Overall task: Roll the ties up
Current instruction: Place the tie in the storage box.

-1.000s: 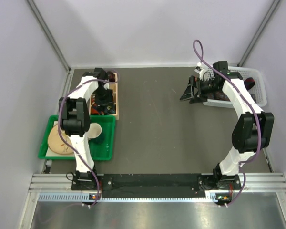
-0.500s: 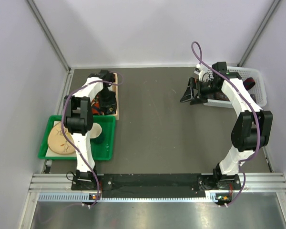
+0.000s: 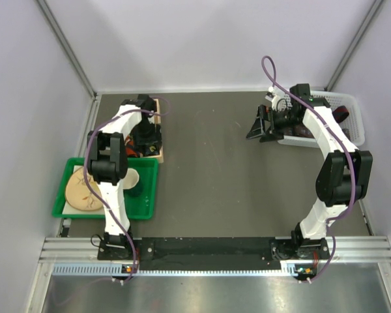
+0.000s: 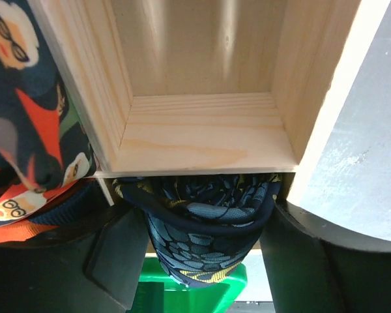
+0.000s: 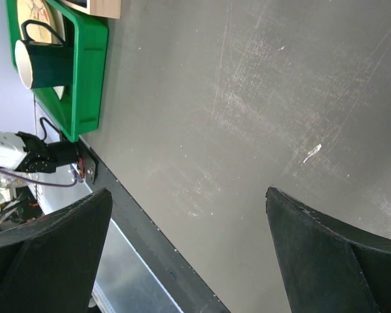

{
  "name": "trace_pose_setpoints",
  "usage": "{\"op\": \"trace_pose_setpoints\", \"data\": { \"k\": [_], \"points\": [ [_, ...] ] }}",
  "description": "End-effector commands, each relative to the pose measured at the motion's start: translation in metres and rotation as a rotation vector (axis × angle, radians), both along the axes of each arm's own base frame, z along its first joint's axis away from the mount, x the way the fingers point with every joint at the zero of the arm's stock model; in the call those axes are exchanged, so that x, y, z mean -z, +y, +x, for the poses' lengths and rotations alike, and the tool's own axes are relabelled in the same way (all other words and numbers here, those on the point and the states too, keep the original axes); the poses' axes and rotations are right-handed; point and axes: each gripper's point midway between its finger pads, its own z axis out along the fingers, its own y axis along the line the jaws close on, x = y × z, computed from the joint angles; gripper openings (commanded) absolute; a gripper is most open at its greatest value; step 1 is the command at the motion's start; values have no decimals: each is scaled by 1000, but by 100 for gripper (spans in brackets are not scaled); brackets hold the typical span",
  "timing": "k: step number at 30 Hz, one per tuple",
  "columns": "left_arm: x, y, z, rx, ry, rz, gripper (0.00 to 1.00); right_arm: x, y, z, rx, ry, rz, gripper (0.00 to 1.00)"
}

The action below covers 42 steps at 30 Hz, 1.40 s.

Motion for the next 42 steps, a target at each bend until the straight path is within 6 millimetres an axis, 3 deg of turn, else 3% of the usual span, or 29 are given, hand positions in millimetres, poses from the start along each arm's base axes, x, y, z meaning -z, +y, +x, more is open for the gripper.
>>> {"op": "trace_pose_setpoints", "data": {
  "k": [1,10,20,27,42],
  "points": [
    [-11,-13,6,-10,-47,-34,84,-17,2,12,-11,-63,19,99],
    [-22,-18,8,8,-79,-35,88,-16,3,12,-10,-60,25,99],
    [-33,-12,15,36,-122,36,82,-16,5,12,-15,-67,33,99],
    [-43,-16,15,52,-138,36,91,-17,5,13,-14,-66,35,99],
    [-61,-22,16,60,-173,13,90,-18,6,16,-1,-49,49,99]
  ]
}}
